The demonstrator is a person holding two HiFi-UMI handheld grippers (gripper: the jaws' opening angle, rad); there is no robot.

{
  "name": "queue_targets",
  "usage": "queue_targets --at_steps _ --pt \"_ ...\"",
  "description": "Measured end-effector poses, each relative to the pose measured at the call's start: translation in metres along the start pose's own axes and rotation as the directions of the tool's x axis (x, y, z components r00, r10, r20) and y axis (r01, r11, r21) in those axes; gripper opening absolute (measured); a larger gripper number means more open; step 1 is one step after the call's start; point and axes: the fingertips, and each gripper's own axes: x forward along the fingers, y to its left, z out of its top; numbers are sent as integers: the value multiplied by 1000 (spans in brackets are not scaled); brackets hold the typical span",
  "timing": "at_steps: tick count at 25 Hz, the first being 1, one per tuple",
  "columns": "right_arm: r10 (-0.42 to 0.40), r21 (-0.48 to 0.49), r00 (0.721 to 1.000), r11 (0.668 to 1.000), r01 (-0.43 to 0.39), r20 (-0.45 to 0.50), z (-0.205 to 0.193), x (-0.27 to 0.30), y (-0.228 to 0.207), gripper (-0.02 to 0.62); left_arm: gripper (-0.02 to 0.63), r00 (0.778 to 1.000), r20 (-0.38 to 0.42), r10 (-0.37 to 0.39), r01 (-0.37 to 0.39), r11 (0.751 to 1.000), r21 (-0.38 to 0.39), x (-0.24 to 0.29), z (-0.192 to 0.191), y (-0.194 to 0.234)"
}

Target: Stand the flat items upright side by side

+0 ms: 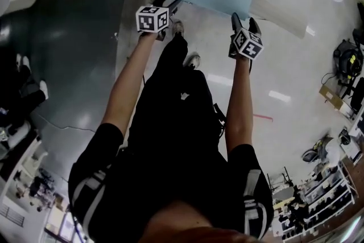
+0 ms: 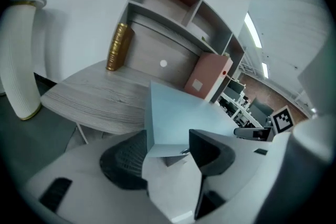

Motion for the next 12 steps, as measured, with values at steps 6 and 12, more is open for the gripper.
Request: queue_targets --at_steps 6,12 --pt "-115 -545 991 828 136 72 15 -47 53 342 59 929 345 133 -135 991 -20 -129 30 -41" --pt "-108 -910 987 385 154 122 -16 -45 140 343 56 889 434 148 -135 989 -60 -233 28 -115"
